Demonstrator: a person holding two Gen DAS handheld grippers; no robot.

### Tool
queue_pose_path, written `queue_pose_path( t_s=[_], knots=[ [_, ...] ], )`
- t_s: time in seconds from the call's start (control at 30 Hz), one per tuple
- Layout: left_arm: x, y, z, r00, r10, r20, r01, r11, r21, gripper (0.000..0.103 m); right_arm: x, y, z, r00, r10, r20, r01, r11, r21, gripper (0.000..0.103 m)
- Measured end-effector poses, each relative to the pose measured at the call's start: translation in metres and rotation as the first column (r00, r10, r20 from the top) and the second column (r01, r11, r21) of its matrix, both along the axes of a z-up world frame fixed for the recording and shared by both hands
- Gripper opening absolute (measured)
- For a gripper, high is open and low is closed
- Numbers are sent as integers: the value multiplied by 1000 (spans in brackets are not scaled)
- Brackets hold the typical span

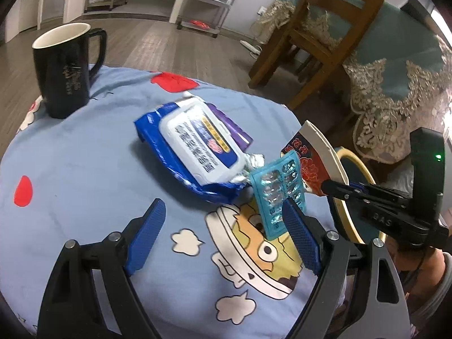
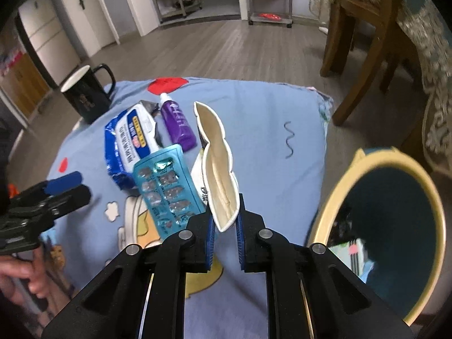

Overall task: Collect trash
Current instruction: 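Lift the wrapper with the right gripper while the left grasps the blue blister pack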

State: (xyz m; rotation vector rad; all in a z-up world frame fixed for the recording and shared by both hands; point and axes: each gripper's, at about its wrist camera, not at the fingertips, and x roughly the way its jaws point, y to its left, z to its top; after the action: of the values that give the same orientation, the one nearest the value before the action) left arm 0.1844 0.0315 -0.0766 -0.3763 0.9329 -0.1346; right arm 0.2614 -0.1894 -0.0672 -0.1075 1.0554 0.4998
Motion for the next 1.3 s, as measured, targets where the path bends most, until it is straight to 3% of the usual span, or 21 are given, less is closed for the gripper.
queue_pose_path(
  t_s=[0.27, 0.43, 0.63, 0.93, 1.17, 1.3],
  knots=[
    [0, -29, -11, 994, -104, -45, 103, 994, -23, 83, -40, -28, -5, 998, -32, -58, 36, 996, 78, 14],
    [-4, -44, -16, 990, -132, -50, 128, 989, -75, 83, -62, -46, -3, 996, -37, -84, 48, 989, 142, 14],
    [-1, -64, -18, 987, -150, -50, 146, 987, -71, 83, -78, -70, 5, 992, -85, -93, 103, 972, 209, 14],
    [20, -105, -24, 978, -186, -97, 192, 980, 57, 83, -94, -110, 33, 983, -180, -28, 180, 942, 283, 14],
    [49, -135, -36, 976, -143, -164, 174, 966, 190, 83, -100, -143, 52, 971, -239, 11, 223, 924, 310, 14],
    [56, -140, -43, 978, -101, -184, 141, 965, 221, 83, -105, -163, 61, 962, -271, 37, 246, 918, 312, 14]
  ],
)
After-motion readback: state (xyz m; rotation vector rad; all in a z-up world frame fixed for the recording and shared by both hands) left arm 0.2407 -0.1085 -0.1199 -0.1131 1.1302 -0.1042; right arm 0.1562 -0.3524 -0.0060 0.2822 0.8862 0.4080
